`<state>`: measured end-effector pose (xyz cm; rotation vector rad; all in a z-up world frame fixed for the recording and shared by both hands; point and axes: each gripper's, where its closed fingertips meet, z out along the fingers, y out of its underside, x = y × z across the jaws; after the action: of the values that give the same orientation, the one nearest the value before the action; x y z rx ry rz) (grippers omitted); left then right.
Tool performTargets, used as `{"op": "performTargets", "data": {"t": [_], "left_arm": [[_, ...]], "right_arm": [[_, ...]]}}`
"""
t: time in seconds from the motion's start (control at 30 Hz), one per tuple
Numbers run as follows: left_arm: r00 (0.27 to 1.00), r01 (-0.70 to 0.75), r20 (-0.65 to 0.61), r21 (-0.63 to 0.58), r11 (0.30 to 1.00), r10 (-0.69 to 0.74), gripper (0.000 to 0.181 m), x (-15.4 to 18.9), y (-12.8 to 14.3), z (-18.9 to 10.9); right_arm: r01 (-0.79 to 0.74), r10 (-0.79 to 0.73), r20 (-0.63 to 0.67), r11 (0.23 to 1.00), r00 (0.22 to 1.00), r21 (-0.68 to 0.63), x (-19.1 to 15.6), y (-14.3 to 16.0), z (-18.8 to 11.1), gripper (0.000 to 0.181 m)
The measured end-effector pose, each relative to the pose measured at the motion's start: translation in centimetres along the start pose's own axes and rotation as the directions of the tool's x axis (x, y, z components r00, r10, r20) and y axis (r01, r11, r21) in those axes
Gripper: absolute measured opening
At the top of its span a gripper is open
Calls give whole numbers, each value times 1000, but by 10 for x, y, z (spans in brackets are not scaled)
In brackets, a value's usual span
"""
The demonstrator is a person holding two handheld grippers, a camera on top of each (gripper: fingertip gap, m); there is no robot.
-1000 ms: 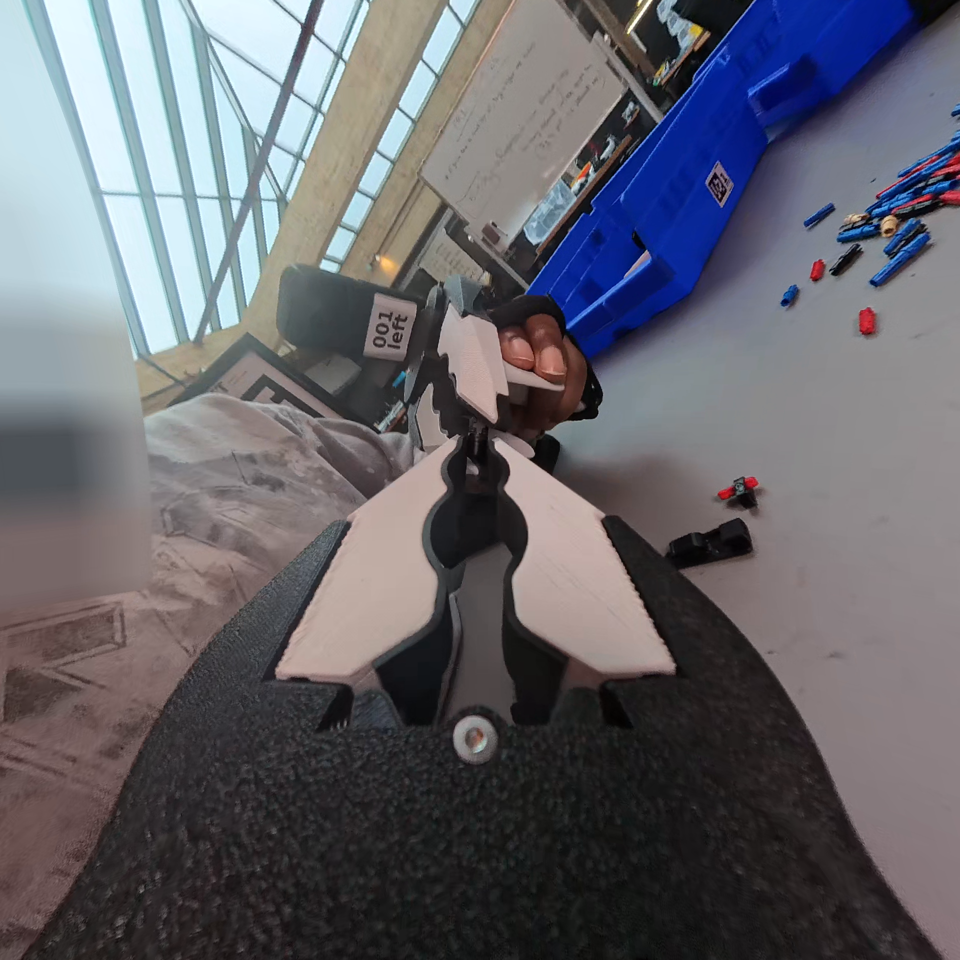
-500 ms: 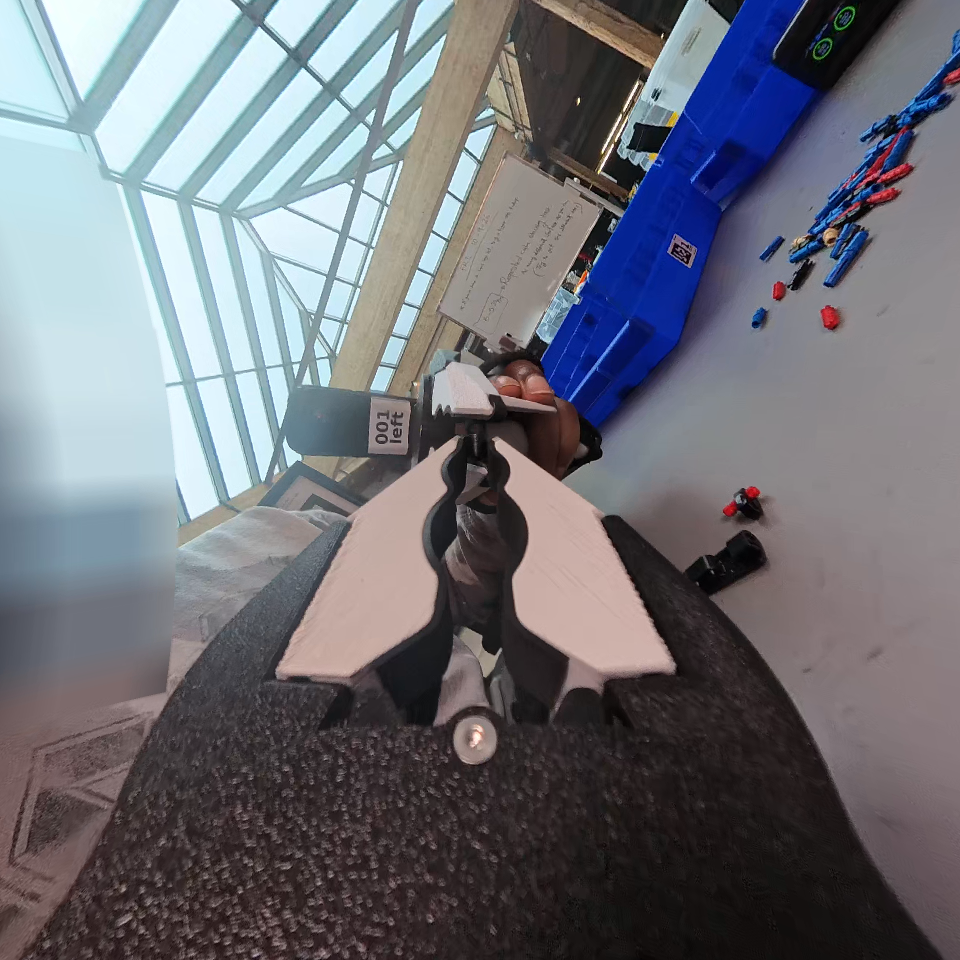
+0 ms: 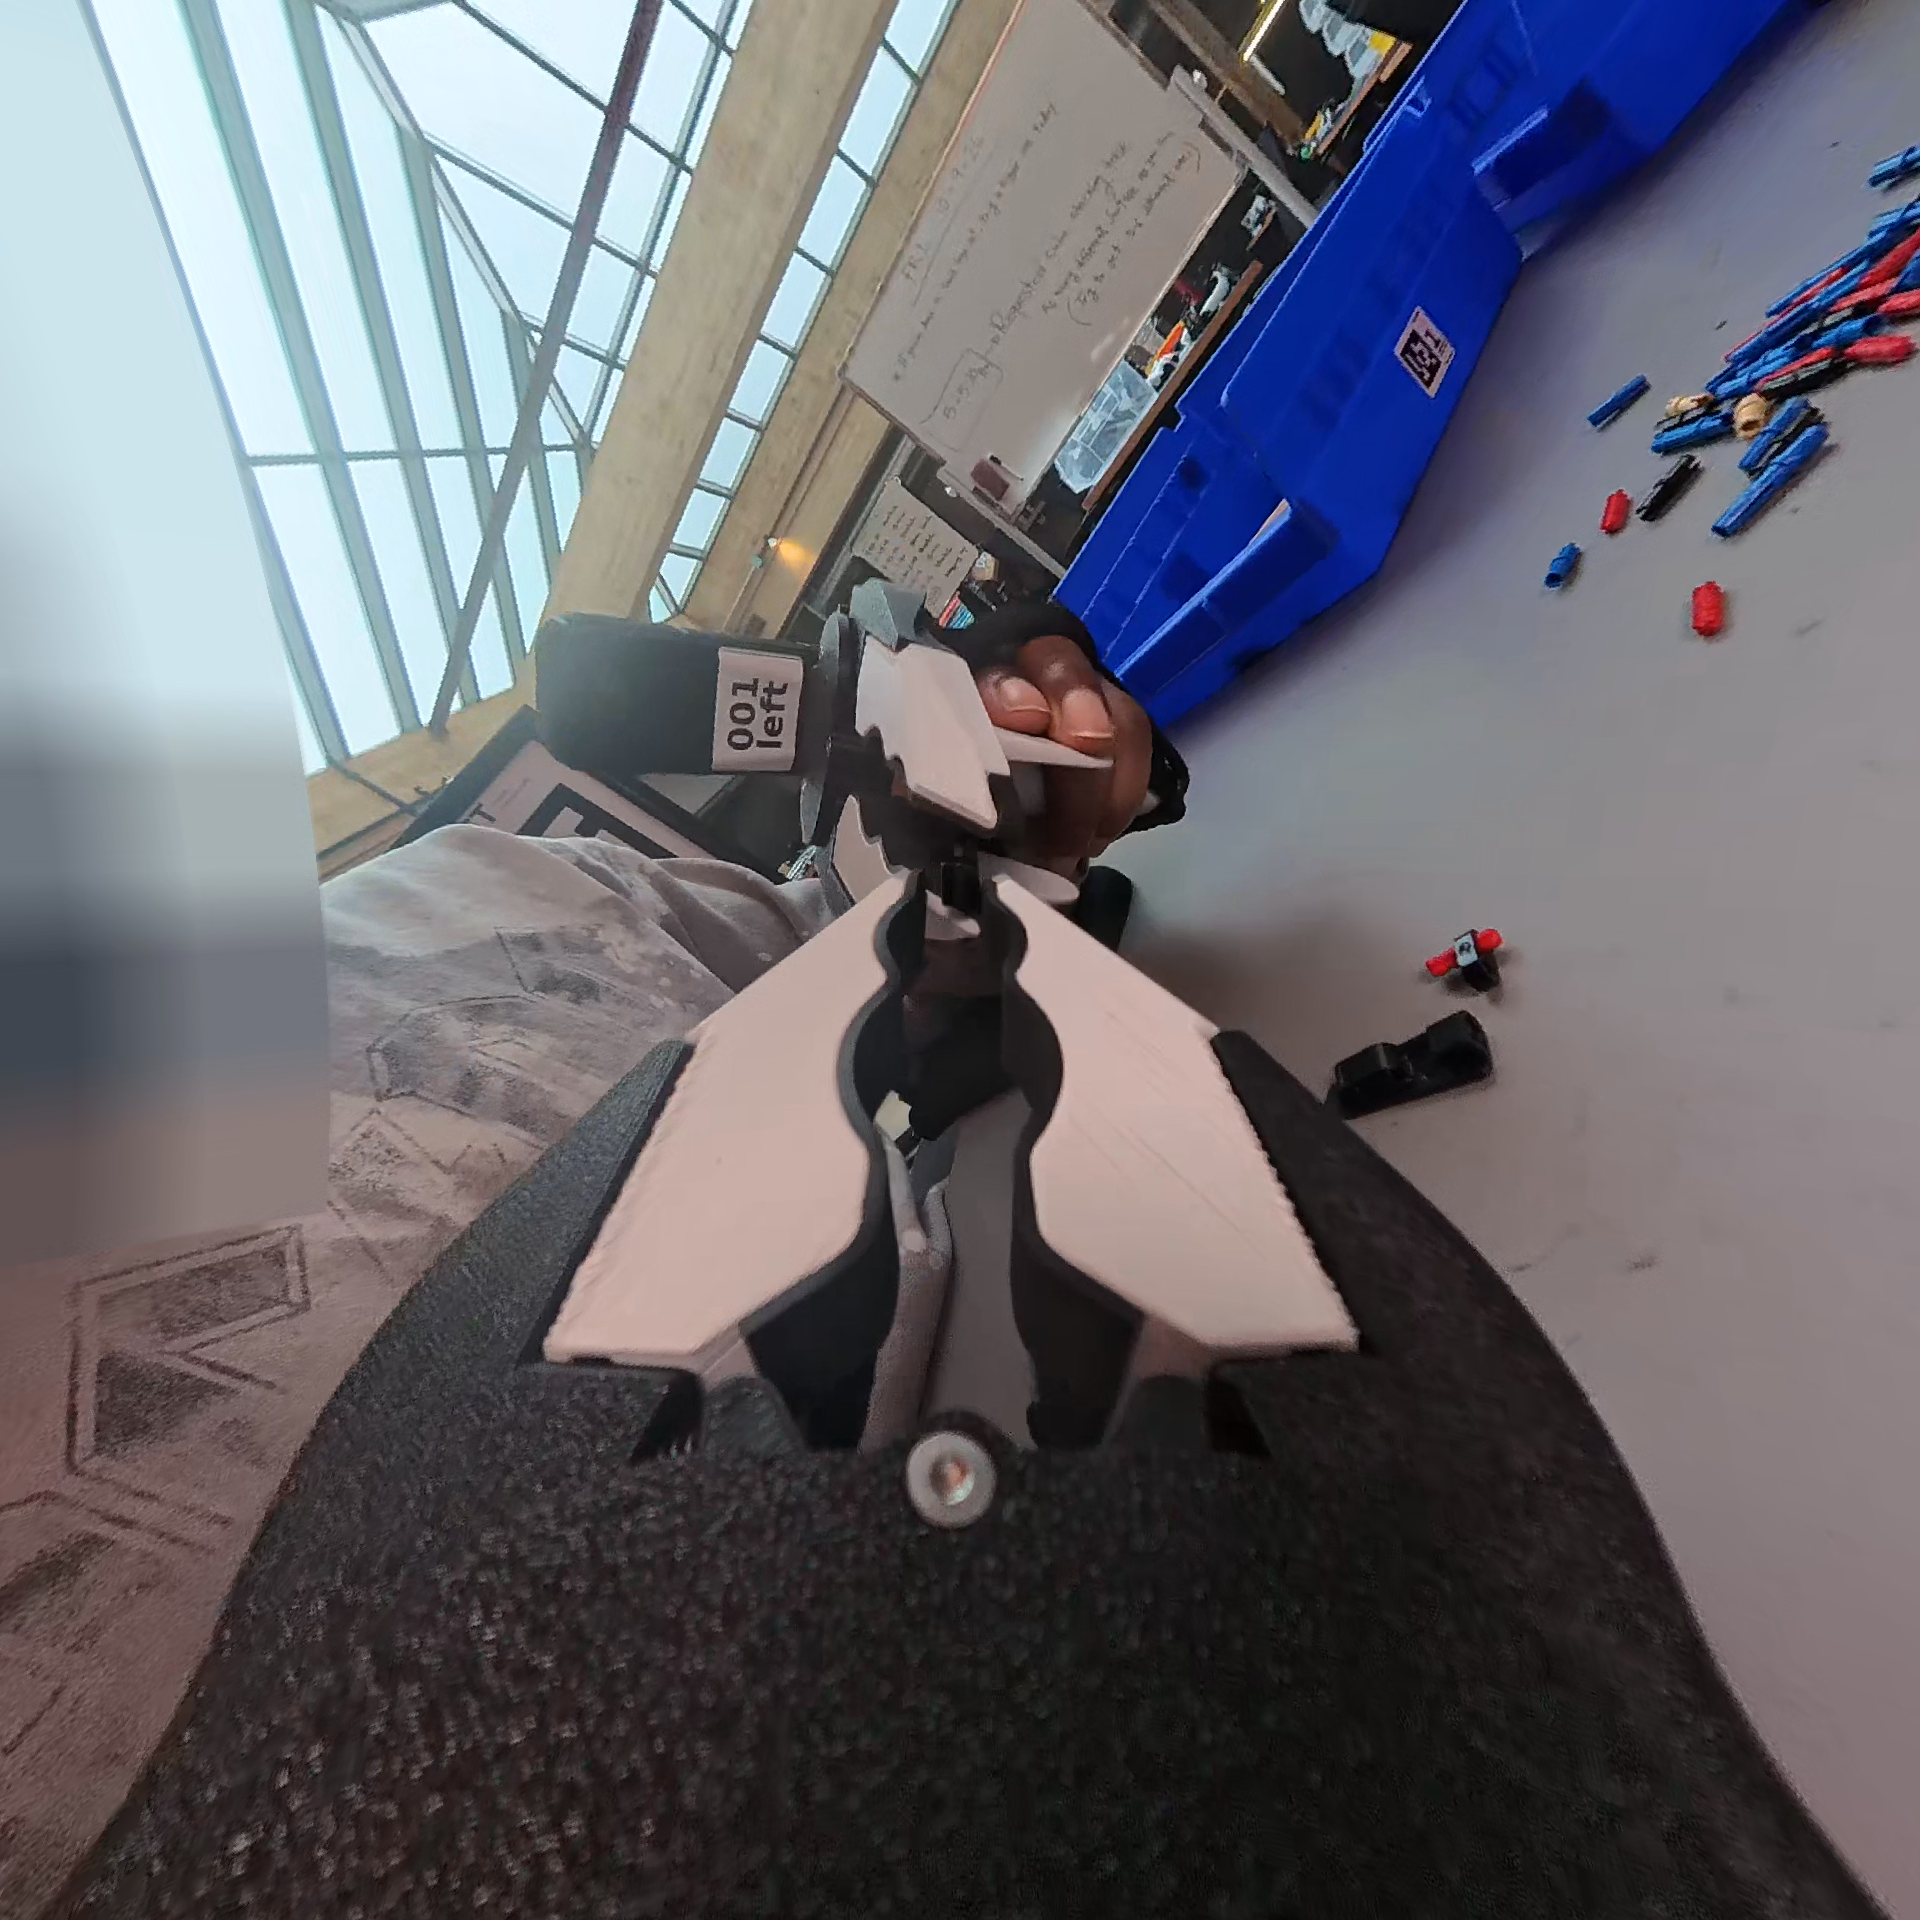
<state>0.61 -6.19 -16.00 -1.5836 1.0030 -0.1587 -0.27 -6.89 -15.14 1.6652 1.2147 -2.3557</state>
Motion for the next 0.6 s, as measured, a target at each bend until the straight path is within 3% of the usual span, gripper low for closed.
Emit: {"op": "performTargets", "data": {"t": [0.3, 0.6], "left_arm": [[1000, -20, 0, 35, 999, 20, 13, 2, -7, -2], [999, -17, 40, 117, 993, 13, 12, -1, -32, -9]], "right_arm": [[62, -62, 20, 998, 998, -7, -6, 1, 4, 6], [31, -38, 139, 998, 990, 50, -30, -7, 4, 4]]}}
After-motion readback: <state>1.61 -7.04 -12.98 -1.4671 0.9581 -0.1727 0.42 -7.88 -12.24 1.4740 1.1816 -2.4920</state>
